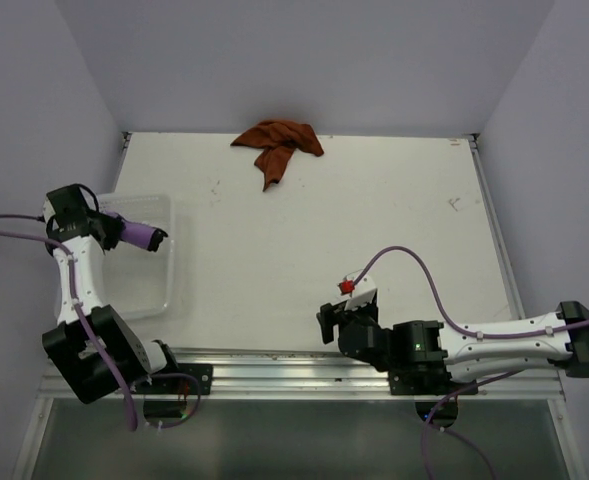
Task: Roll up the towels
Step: Place the rolled towel into the container
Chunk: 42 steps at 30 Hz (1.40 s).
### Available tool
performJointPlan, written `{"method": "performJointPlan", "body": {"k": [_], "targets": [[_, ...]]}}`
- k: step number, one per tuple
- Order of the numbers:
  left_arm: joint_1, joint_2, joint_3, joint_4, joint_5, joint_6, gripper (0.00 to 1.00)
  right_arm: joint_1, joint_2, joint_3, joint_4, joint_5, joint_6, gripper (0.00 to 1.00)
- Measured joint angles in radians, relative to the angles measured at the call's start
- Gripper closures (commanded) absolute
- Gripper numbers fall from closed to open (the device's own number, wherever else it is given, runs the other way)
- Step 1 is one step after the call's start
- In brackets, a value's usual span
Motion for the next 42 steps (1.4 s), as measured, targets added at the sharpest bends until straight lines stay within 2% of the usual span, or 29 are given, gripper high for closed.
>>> {"method": "performJointPlan", "body": {"k": [8,20,21,23,24,27,33,42], "targets": [[0.029,0.001,-0.145,0.073,-0.006,-0.082,1.00,-0.014,-0.013,-0.015,-0.009,-0.003,0.000,0.22],[0.030,0.141,-0.163,0.249,-0.063,-0.130,1.00,-0.087,-0.016,-0.027,-0.009,-0.047,-0.026,0.22],[0.030,0.154,-0.163,0.264,-0.063,-0.127,0.82,-0.093,-0.014,-0.027,-0.008,-0.054,-0.031,0.22],[0.030,0.174,-0.165,0.298,-0.061,-0.112,0.68,-0.104,-0.002,-0.029,0.000,-0.064,-0.042,0.22],[0.030,0.181,-0.167,0.312,-0.060,-0.103,0.56,-0.108,0.008,-0.029,0.006,-0.069,-0.048,0.22],[0.030,0.186,-0.171,0.337,-0.058,-0.086,0.42,-0.112,0.044,-0.029,0.023,-0.085,-0.065,0.22],[0.030,0.192,-0.171,0.352,-0.058,-0.075,0.29,-0.114,0.064,-0.028,0.040,-0.106,-0.079,0.22],[0.030,0.203,-0.169,0.346,-0.027,-0.055,0.21,-0.119,0.014,-0.031,0.043,-0.109,-0.080,0.22]]}}
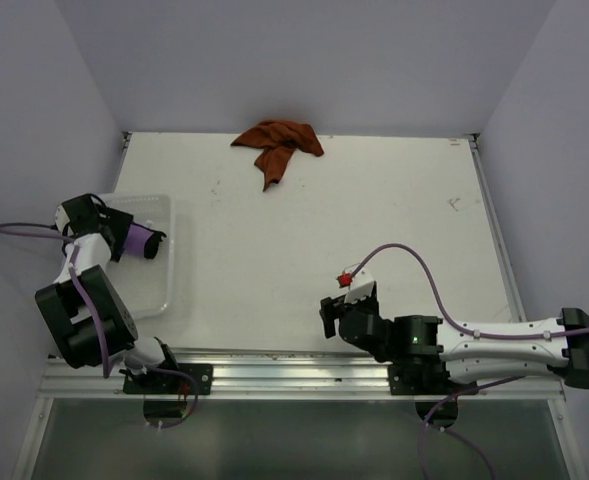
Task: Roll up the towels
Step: Place the rolled towel into the container, then move the towel to the center of the board
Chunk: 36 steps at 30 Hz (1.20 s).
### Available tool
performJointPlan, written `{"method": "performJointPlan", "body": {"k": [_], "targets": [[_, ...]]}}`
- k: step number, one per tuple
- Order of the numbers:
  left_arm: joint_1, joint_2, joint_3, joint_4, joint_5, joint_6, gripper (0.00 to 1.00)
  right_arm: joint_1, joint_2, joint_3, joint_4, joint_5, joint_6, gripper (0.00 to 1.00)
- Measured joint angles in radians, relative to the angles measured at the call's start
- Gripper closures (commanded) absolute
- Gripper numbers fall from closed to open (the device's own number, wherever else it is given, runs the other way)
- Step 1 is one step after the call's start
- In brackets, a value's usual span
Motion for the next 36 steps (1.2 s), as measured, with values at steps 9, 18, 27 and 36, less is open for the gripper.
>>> {"method": "performJointPlan", "body": {"k": [9,18,27,36], "targets": [[-0.238,-0.021,0.268,-0.073,-0.057,0.107,0.19,-0.072,-0.064,-0.030,0.008,-0.033,-0.009,0.24],[-0.838,0.374,0.798,-0.026,-0.160,0.294,0.20,-0.180,-0.174,-0.074,-0.015,-0.104,-0.002,0.27],[-0.916,0.878,1.121,-0.154,-0.240,0.321,0.20,-0.239,-0.304,-0.082,-0.126,-0.108,0.009,0.26],[-0.901,1.004,1.283,-0.188,-0.343,0.329,0.54,-0.315,-0.290,-0.082,-0.171,-0.120,-0.008,0.26]]}}
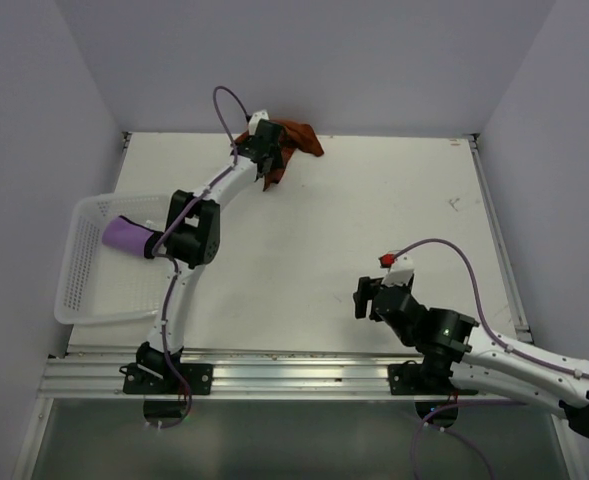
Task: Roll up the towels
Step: Move the towel to the center of the board
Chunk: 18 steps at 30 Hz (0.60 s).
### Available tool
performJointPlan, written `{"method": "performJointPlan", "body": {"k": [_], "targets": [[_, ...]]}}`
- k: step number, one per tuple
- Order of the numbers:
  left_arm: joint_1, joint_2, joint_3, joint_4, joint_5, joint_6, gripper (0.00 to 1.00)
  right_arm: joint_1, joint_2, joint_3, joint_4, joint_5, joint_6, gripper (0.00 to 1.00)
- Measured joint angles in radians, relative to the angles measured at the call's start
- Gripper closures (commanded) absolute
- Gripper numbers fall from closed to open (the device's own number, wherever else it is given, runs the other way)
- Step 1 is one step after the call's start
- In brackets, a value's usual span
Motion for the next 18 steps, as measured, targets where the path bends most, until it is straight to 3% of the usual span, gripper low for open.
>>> {"method": "performJointPlan", "body": {"k": [1,4,6,7,10,11,12,13,15,16,18], "targets": [[0.001,0.002,0.006,0.008,0.002,0.003,0.64,-0.012,0.012,0.000,0.001,-0.008,-0.004,0.26],[0.005,0.002,0.003,0.023,0.012,0.007,0.66,-0.039,0.041,0.000,0.005,-0.024,-0.015,0.26],[0.007,-0.002,-0.040,0.052,0.020,0.006,0.61,-0.053,0.058,0.002,0.007,-0.039,-0.022,0.27],[0.008,-0.003,-0.072,0.067,0.024,0.006,0.50,-0.058,0.063,0.005,0.007,-0.043,-0.024,0.27],[0.006,-0.024,-0.174,0.127,0.016,0.007,0.40,-0.064,0.061,0.016,0.010,-0.061,-0.029,0.27],[0.008,-0.037,-0.197,0.138,0.021,0.005,0.42,-0.064,0.060,0.019,0.012,-0.063,-0.029,0.27],[0.007,-0.048,-0.217,0.150,0.022,0.003,0.47,-0.064,0.057,0.021,0.013,-0.066,-0.028,0.27],[0.008,-0.055,-0.232,0.160,0.024,0.002,0.63,-0.064,0.053,0.022,0.013,-0.068,-0.028,0.28],[0.008,-0.070,-0.266,0.180,0.028,-0.005,0.82,-0.064,0.037,0.022,0.013,-0.074,-0.027,0.29],[0.008,-0.075,-0.278,0.188,0.031,-0.008,1.00,-0.064,0.029,0.022,0.013,-0.078,-0.024,0.29],[0.008,-0.087,-0.302,0.201,0.039,-0.016,1.00,-0.064,0.008,0.022,0.010,-0.083,-0.017,0.30]]}}
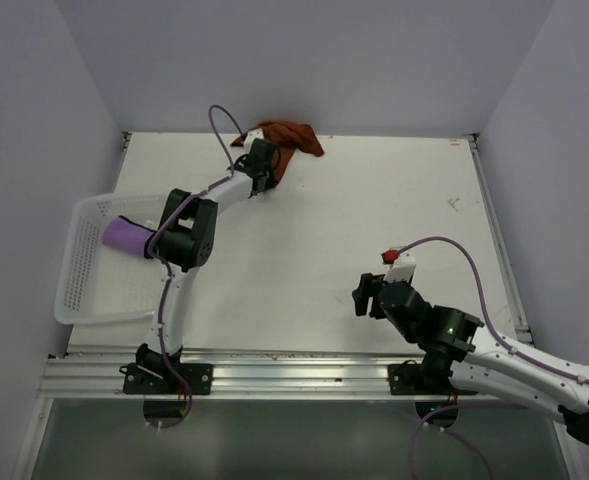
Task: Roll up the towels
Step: Move the towel to the center of the board
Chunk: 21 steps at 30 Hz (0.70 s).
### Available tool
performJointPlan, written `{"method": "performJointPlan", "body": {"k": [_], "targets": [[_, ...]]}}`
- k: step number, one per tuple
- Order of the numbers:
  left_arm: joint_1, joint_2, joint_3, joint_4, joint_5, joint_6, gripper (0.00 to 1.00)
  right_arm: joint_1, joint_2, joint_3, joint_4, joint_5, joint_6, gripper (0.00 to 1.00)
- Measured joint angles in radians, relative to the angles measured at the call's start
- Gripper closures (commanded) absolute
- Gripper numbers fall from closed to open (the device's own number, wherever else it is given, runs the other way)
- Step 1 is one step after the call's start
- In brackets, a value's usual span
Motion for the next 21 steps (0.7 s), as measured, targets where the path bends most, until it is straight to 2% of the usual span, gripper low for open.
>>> {"method": "performJointPlan", "body": {"k": [4,8,11,14,17,21], "targets": [[0.001,-0.024,-0.040,0.014,0.008,-0.001,1.00,0.000,-0.042,0.000,-0.020,-0.004,0.015,0.30],[0.000,-0.112,-0.174,0.041,0.011,0.000,1.00,0.000,-0.048,0.000,-0.031,-0.004,0.016,0.30],[-0.008,-0.264,-0.369,0.058,0.011,0.006,1.00,0.000,-0.022,0.010,-0.045,-0.004,0.015,0.30],[-0.045,-0.490,-0.573,0.077,0.003,0.022,1.00,0.000,0.018,0.043,-0.050,-0.002,0.011,0.30],[-0.171,-0.766,-0.751,0.112,-0.035,0.050,1.00,-0.006,0.053,0.088,-0.049,0.004,0.010,0.30],[-0.420,-1.055,-0.928,0.183,-0.029,0.057,1.00,-0.026,0.075,0.121,-0.048,0.005,0.015,0.30]]}}
